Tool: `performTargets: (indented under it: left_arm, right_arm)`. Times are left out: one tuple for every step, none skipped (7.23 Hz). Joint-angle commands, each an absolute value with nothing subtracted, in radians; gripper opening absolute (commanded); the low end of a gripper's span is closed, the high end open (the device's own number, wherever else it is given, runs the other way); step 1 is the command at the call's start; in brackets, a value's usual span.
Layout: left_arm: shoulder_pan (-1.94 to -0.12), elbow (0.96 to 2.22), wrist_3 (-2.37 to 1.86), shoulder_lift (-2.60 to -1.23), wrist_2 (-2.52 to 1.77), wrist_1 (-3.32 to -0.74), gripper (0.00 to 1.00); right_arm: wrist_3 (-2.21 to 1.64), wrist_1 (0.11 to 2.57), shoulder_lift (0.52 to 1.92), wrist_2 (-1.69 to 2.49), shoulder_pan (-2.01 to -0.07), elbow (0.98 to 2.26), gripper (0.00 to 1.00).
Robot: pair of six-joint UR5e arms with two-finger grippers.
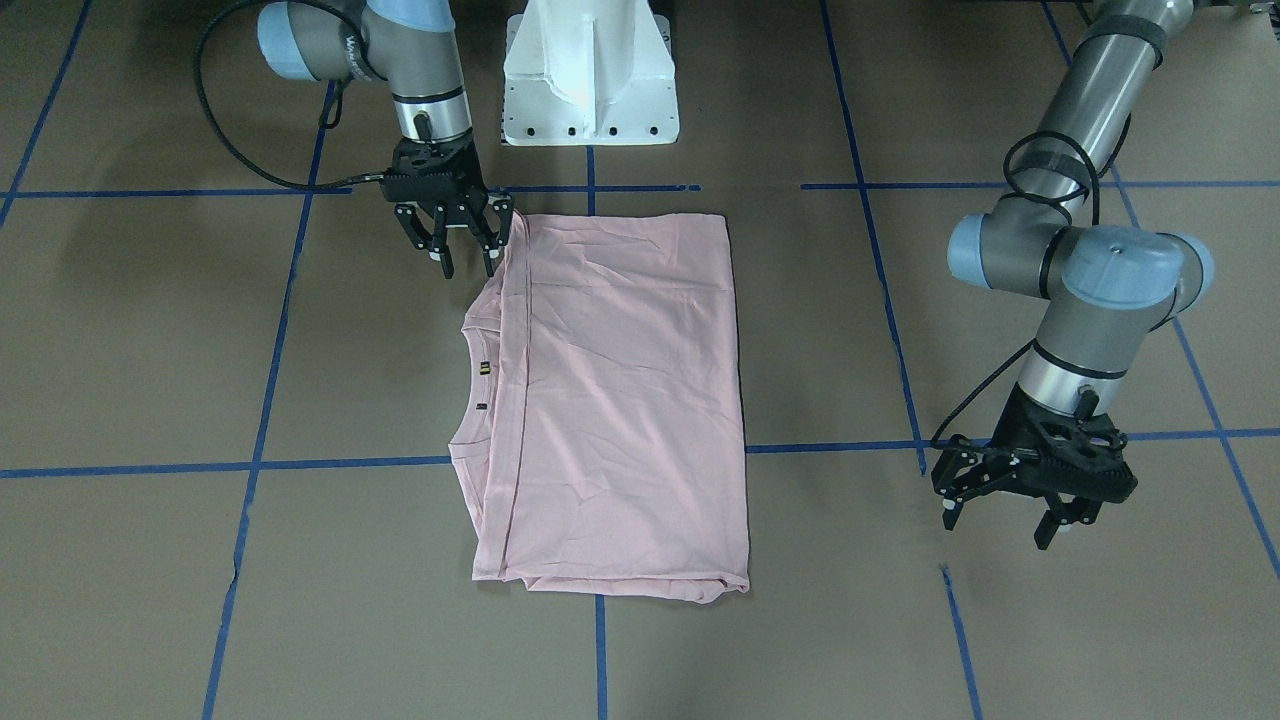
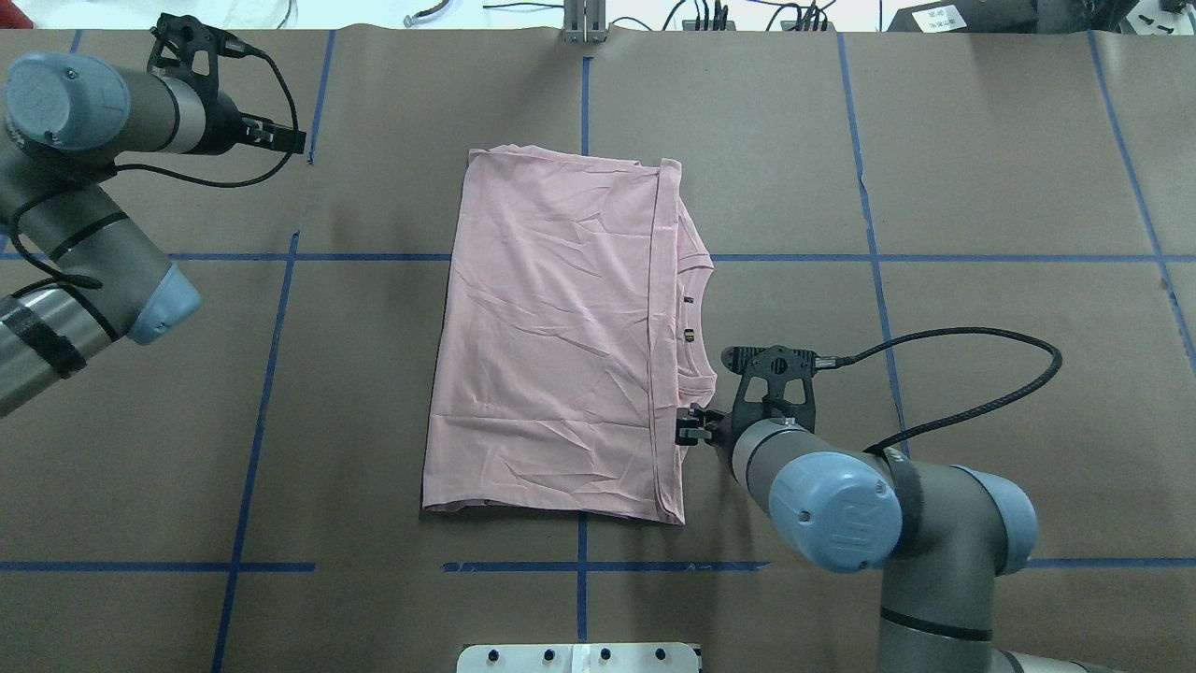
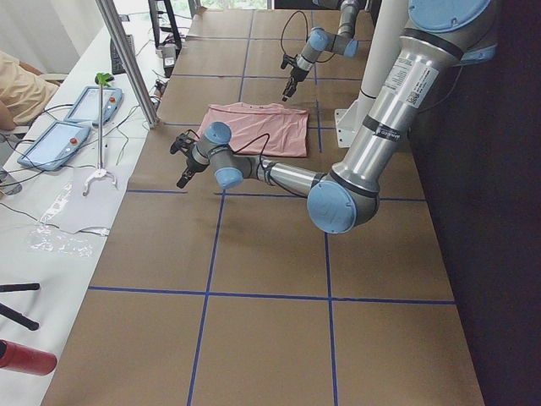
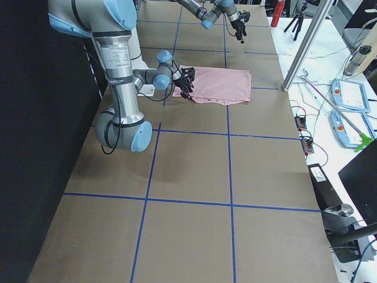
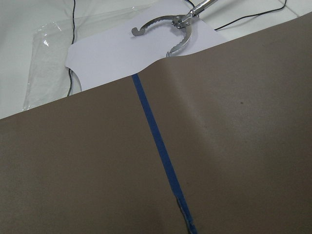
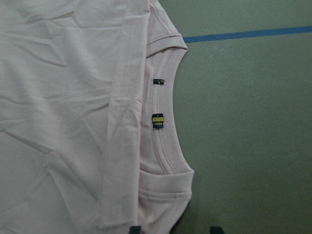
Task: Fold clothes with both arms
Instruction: 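Bring the left gripper down to the shirt's nearest corner beside the right gripper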
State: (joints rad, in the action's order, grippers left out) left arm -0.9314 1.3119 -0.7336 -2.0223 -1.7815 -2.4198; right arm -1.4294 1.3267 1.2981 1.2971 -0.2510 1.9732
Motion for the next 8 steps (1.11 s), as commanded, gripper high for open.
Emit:
performTargets:
  left_arm:
    - [-0.800, 1.533, -0.962, -1.900, -1.799, -2.410, 1.00]
    - [-0.708, 1.645, -1.082, -1.832, -1.771, -2.404, 1.00]
    - [-0.592, 1.740, -1.185, -1.775, -1.693, -2.389, 1.00]
    - [-0.486, 1.834, -1.300, -1.752, -1.630, -2.306, 1.00]
    - [-0.377, 1.927, -1.419, -1.752, -1.561, -2.169, 1.00]
    - [-0.297, 2.009, -1.502, -1.753, -1.543, -2.038, 1.00]
    - [-0.225, 2.031, -1.588, -1.759, -1.502, -1.973, 0.92]
    - [-0.192, 2.023, -1.621, -1.761, -1.481, -1.965, 0.72]
  right_arm:
    - [-1.425, 1.246, 1.403, 1.312, -0.252, 2.068, 1.00]
    - [-1.427, 1.127, 1.454, 1.313, -0.250, 2.066, 1.00]
    - [-1.434, 1.088, 1.471, 1.309, -0.249, 2.068, 1.00]
    - [-1.436, 1.088, 1.471, 1.307, -0.249, 2.066, 1.00]
    - [-1.436, 1.088, 1.471, 1.307, -0.249, 2.065, 1.00]
    - [-1.436, 1.088, 1.471, 1.305, -0.249, 2.065, 1.00]
    - [-1.442, 1.088, 1.471, 1.305, -0.249, 2.065, 1.00]
    - [-1.442, 1.088, 1.471, 1.305, -0.249, 2.063, 1.00]
